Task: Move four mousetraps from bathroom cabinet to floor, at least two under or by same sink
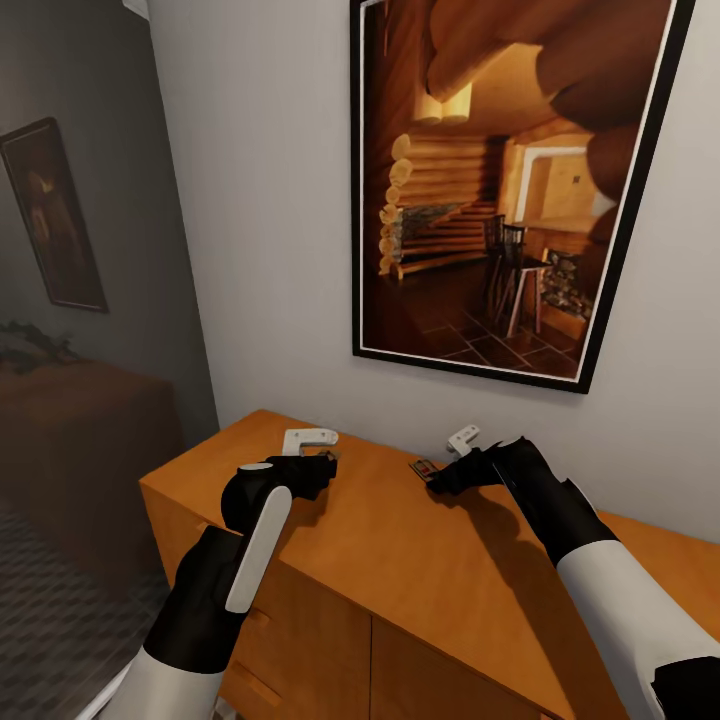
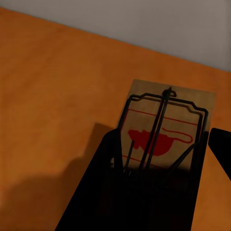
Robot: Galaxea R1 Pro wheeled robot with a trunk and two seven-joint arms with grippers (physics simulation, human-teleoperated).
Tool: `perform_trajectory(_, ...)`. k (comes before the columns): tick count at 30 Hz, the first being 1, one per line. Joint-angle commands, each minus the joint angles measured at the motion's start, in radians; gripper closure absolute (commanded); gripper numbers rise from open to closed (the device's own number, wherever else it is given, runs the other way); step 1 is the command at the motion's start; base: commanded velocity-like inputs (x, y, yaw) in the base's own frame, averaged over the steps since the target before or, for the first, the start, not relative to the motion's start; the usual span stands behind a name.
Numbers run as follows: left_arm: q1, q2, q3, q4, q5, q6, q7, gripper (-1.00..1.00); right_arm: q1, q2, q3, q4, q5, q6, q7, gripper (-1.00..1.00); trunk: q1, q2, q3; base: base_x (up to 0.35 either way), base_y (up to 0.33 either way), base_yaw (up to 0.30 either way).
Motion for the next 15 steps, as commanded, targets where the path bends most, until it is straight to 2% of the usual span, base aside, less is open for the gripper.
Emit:
perform_trajectory(1,-0.001,0.000,-0.001,-0.001,0.010,0.003,0.011,1.00,0.000,0.000,0.002,0.046,0.001,0.007,0.009,1.00,0.000,-0.001,-0.001,0.000,0.000,0.000)
perform_trajectory(15,-0.001,0.000,-0.001,-0.001,0.009,0.003,0.011,1.00,0.000,0.000,0.004,0.046,0.003,0.007,-0.002,1.00,0.000,-0.001,-0.001,0.000,0.000,0.000)
